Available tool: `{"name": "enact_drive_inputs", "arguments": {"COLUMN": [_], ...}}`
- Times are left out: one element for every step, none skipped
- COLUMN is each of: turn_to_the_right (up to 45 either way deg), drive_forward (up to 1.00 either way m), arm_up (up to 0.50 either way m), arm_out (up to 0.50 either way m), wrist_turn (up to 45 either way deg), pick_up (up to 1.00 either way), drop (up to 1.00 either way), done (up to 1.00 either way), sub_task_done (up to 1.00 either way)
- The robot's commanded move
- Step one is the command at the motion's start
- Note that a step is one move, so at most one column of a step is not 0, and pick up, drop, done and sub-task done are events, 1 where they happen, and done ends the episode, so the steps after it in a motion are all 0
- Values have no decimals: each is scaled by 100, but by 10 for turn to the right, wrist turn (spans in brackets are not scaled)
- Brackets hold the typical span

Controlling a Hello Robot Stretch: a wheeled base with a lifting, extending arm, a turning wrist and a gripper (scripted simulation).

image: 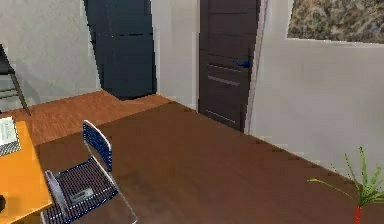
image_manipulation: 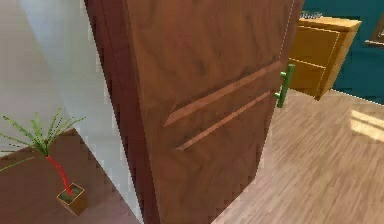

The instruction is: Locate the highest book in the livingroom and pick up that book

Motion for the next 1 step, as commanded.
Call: {"name": "enact_drive_inputs", "arguments": {"turn_to_the_right": [-60], "drive_forward": [0], "arm_up": [0], "arm_out": [0], "wrist_turn": [0], "pick_up": [0], "drop": [0], "done": [0], "sub_task_done": [0]}}
